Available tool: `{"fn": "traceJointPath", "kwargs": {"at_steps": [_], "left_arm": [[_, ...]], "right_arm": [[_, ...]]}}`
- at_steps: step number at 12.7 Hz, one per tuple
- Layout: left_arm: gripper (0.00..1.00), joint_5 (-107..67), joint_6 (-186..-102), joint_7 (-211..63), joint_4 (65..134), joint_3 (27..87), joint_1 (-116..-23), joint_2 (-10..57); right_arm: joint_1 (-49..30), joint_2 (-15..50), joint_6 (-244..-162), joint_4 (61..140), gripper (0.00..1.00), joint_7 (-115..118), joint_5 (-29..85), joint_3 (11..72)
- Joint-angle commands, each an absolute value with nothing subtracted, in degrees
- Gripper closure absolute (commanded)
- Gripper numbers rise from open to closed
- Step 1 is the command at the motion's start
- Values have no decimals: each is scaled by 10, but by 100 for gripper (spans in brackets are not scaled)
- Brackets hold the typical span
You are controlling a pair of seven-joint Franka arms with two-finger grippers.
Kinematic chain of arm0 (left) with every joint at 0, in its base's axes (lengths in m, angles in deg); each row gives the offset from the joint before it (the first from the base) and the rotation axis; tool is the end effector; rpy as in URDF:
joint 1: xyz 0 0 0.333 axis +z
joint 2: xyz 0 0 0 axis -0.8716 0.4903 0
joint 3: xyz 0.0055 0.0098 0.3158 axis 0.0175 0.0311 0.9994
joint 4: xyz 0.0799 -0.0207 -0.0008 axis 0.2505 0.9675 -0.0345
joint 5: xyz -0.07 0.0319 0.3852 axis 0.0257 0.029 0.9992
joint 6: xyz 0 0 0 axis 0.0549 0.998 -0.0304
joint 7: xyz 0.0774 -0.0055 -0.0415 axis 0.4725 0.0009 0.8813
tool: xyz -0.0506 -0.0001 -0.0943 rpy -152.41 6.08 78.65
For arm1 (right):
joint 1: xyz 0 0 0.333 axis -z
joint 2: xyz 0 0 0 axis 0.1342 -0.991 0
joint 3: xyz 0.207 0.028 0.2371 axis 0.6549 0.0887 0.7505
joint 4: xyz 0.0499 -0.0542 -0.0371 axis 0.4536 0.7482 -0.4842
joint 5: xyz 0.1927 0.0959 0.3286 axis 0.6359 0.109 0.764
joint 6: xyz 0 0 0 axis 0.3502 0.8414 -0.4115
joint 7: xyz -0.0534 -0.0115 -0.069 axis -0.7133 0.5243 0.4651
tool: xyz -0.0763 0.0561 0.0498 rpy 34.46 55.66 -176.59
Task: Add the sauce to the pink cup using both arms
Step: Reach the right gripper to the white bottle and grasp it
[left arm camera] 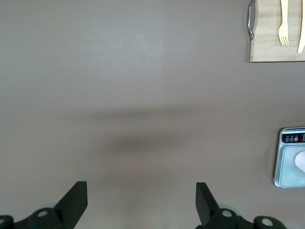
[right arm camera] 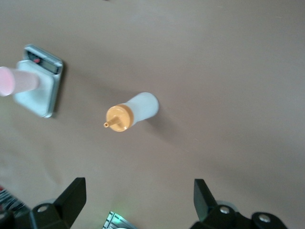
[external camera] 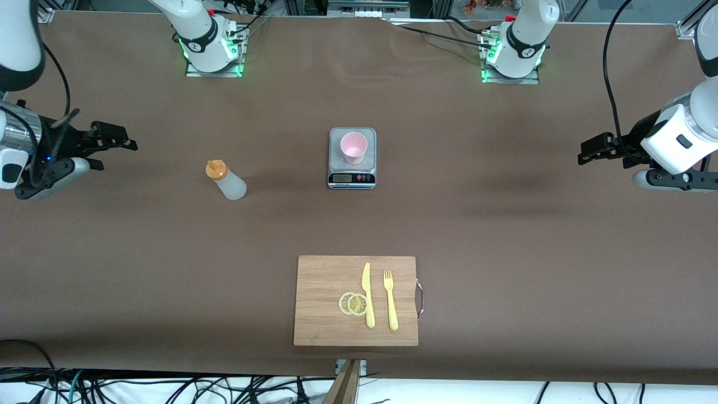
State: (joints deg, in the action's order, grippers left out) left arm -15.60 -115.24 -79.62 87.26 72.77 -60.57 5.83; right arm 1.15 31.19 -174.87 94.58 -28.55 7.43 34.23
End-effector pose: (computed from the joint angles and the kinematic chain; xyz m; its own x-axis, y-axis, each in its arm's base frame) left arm 0.5885 -0.0303 0.5625 0.9918 -0.0230 -0.1258 -0.0134 -0.9970 0.0768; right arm 0.5865 -0.0245 0.5024 0.8795 0.4691 -0.0805 0.4163 -0.8402 -0.3476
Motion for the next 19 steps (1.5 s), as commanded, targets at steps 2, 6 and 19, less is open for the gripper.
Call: {"fn": "traceJointPath", "kwargs": {"at_steps": [2, 6, 19], "left_arm": [[0, -140, -1139, -795, 857, 720, -597, 66], [0, -139, -1132, -795, 840, 721, -597, 74], [0, -139, -1132, -794, 837, 722, -598, 77]], "right_arm": [[16, 320, -1775, 1029, 0, -462, 161, 296], [27, 305, -1856, 1123, 0, -667, 238, 278], [78, 26, -1698, 1093, 1, -1281, 524, 281]]}}
